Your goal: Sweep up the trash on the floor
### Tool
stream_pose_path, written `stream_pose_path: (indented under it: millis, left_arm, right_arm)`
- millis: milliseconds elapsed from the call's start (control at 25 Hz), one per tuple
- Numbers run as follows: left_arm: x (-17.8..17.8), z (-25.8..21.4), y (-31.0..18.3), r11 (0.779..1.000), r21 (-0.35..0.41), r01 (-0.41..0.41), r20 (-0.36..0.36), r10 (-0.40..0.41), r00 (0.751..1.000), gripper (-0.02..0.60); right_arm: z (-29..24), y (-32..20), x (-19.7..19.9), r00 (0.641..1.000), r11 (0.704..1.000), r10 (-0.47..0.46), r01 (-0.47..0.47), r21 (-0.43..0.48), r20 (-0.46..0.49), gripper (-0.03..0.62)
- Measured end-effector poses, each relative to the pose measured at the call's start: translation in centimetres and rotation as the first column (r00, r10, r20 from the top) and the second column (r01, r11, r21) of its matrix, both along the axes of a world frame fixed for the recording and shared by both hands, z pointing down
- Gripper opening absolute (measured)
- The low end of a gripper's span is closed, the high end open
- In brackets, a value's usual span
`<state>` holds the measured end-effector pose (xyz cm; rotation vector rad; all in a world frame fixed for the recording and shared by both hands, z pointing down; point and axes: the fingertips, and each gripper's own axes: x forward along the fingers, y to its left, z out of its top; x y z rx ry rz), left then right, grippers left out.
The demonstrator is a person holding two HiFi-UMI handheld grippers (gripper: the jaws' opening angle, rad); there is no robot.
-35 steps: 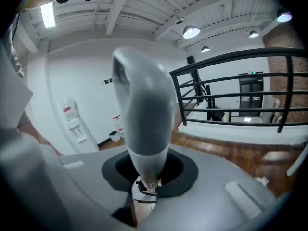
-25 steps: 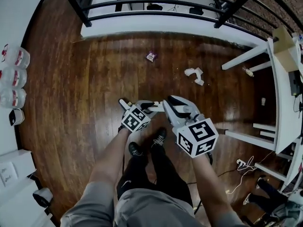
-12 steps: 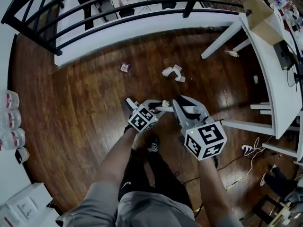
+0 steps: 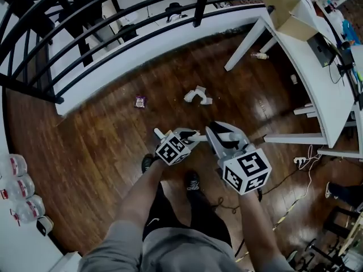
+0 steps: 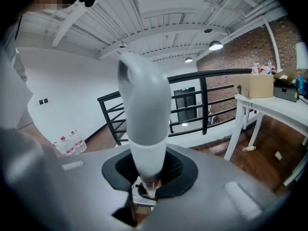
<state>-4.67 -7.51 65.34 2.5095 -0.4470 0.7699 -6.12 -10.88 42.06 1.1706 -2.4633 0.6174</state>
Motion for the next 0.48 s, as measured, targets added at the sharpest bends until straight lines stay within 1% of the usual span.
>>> stream_pose_path:
  millis: [80, 200, 360, 480]
  left_arm:
    - [-1.8, -1.1, -0.9, 0.999, 0.006, -0.039, -0.006, 0.039, 0.999, 0.120]
    - [-5.6, -2.6, -2.6, 0.995, 0.027, -0.099, -0.004, 0.100, 0.995, 0.118]
    - [-10.6, -3.8, -5.3, 0.984, 0.057, -0.171, 0.039, 0.169, 0.985, 0.120]
    - [-13.0, -3.8, -6.9, 0.977, 0.064, -0.203, 0.081, 0.197, 0.977, 0.122]
  right_arm:
    - [-1.2, -1.1, -1.7, 0.999, 0.999, 0.039, -0.039, 0.009, 0.012, 0.055]
    - [-2.8, -2.6, -5.0, 0.995, 0.995, 0.099, -0.100, 0.026, 0.025, 0.055]
    - [-4.1, -4.3, -9.0, 0.984, 0.984, 0.170, -0.172, 0.045, 0.059, 0.057]
    - [-4.0, -5.3, -10.4, 0.975, 0.977, 0.204, -0.208, 0.038, 0.090, 0.057]
